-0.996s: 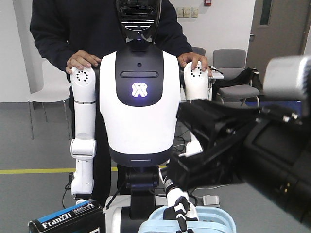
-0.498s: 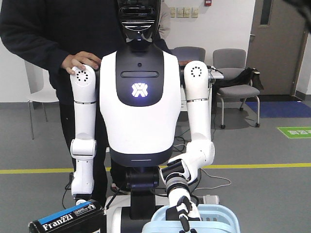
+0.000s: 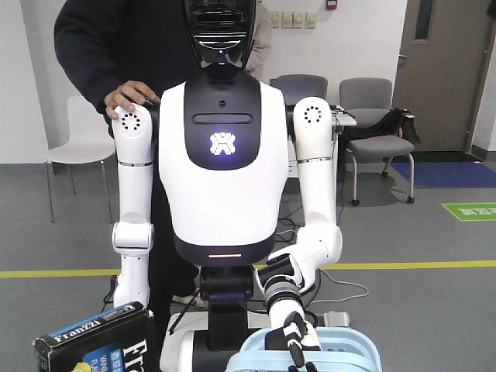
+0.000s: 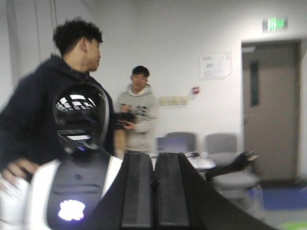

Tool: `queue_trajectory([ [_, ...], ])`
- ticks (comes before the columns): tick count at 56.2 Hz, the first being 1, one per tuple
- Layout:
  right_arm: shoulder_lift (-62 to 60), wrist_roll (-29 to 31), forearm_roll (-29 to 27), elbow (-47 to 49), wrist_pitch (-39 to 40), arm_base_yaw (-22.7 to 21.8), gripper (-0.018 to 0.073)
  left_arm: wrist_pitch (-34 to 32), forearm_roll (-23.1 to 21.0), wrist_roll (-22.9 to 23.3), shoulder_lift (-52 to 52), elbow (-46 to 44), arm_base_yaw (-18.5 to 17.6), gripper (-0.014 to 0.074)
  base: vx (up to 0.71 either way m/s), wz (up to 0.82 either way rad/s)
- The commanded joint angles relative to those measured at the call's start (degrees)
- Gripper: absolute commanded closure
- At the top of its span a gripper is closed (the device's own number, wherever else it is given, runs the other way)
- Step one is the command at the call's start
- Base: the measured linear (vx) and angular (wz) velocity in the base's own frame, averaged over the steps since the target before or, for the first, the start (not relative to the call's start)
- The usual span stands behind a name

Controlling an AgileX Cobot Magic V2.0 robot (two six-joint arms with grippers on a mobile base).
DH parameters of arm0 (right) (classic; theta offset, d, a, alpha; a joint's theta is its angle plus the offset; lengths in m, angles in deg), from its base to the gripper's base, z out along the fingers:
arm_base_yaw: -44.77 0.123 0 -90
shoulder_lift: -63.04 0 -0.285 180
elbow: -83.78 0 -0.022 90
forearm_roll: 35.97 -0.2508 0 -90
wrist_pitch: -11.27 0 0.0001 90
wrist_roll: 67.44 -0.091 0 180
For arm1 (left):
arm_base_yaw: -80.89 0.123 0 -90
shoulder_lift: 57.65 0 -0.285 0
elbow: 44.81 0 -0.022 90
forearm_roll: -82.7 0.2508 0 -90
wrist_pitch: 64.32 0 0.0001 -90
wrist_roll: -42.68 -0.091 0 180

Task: Pick snacks and fruit into basket
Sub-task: 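Raise the empty right gripper up away from the basket, then swing the Franzzi box with the left gripper over the blue basket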

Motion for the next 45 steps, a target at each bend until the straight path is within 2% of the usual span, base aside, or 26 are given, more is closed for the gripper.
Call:
queue_trajectory([
  [1, -0.73, 13.72, 7.63, 1.78, 1.53, -0.28, 0.0568, -1.93, -4.32, 5.26, -0.54, -1.65, 0.1, 0.0594, 0.0, 0.0],
  [7, -0.73, 18.64, 7.5, 1.78, 1.53, -0.28, 0.0568, -2.49, -5.24, 6.06, -0.54, -1.72, 0.1, 0.0594, 0.0, 0.0],
  [15, -0.73, 17.74, 5.57, 1.78, 1.53, -0.28, 0.0568, -3.0, -9.91, 6.25, -0.54, -3.65, 0.1, 0.0594, 0.0, 0.0],
  [19, -0.73, 17.73, 3.61, 1.78, 1.53, -0.28, 0.0568, -3.19, -10.89, 7.94, -0.47, -5.56, 0.1, 0.0594, 0.0, 0.0],
  [28, -0.73, 17.79, -1.48, 1.78, 1.53, -0.28, 0.0568, -4.72, -9.84, 15.03, 3.64, -8.99, 0.1, 0.0594, 0.0, 0.0],
  [37, -0.73, 17.79, -4.26, 1.78, 1.53, -0.28, 0.0568, -8.51, -7.55, 15.21, 9.22, -9.52, 0.1, 0.0594, 0.0, 0.0],
  [45, -0.73, 17.79, -5.28, 1.78, 1.53, -0.28, 0.0568, -8.83, -6.63, 15.21, 13.58, -9.52, 0.1, 0.0594, 0.0, 0.0],
])
